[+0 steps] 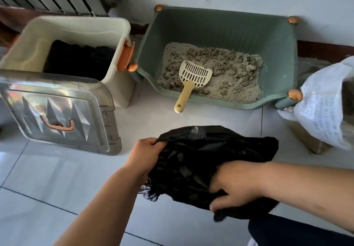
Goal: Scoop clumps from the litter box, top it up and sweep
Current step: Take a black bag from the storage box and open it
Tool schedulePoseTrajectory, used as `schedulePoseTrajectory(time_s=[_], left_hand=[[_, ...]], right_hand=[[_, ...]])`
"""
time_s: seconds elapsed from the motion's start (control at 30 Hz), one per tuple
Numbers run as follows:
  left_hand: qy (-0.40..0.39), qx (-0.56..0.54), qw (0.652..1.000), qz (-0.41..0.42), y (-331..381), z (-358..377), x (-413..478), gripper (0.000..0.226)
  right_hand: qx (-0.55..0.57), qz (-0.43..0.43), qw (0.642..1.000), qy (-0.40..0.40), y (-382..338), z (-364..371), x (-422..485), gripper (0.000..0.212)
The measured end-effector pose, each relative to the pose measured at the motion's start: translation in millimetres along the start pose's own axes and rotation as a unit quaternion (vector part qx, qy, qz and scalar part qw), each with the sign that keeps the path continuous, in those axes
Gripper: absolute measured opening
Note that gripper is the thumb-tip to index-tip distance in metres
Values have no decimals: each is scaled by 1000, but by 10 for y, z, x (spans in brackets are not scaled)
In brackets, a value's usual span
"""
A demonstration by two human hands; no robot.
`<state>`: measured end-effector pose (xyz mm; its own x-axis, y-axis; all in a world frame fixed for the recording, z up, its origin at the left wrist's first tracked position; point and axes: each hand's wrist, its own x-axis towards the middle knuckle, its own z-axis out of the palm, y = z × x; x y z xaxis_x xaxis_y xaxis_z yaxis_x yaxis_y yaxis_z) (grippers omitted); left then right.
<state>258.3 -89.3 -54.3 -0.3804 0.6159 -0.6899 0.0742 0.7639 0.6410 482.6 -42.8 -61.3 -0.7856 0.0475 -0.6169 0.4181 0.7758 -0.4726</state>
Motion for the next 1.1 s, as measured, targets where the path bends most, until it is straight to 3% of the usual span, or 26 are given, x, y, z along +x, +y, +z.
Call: schedulePoseTrajectory(time_s=[0.03,0.1,0.13,0.17,0.27,0.33,0.4,0.43,0.5,0.63,0.73,0.83,0.97,1.07,1.1], left_hand=[[9,18,1000,-5,-19,-18,20,38],[3,28,999,-27,-1,-43,-1,43],[-1,28,999,-39,-11,-53,7,50],[-3,25,998,-49,-23,-60,15,58],[-30,-14,997,-73,-37,-53,-4,50],[-47,-68,993,-84,-41,-61,-1,39],[-41,-139,986,-79,-54,-101,18,39],[-26,-171,982,-71,-63,-128,30,41],[24,-210,976,-52,-93,-196,66,54],[80,-171,980,-54,-217,-269,13,115],[47,-136,987,-73,-313,-234,-112,135],[-5,-78,989,-124,-345,-155,-198,140],[-10,-62,985,-159,-489,-16,-127,109],[64,-101,986,-118,-564,-8,21,48],[84,-117,984,-103,-562,-19,59,31]], right_hand=[[34,-7,996,88,37,-44,-11,70],[9,-20,952,305,168,-130,-2,64],[-26,-9,926,377,225,-184,29,61],[-53,24,915,398,282,-238,64,66],[-29,168,953,252,456,-362,135,86],[7,222,960,171,586,-349,185,63],[4,249,953,174,672,-289,218,27],[15,269,946,183,709,-244,229,21],[106,310,925,190,742,-187,246,25],[220,347,902,132,743,-118,309,27],[319,349,873,117,662,-42,359,31],[450,358,808,130,563,-25,356,34],[564,337,734,169,503,-36,439,33],[631,320,686,169,525,-113,467,28],[626,320,694,158,543,-130,461,27]])
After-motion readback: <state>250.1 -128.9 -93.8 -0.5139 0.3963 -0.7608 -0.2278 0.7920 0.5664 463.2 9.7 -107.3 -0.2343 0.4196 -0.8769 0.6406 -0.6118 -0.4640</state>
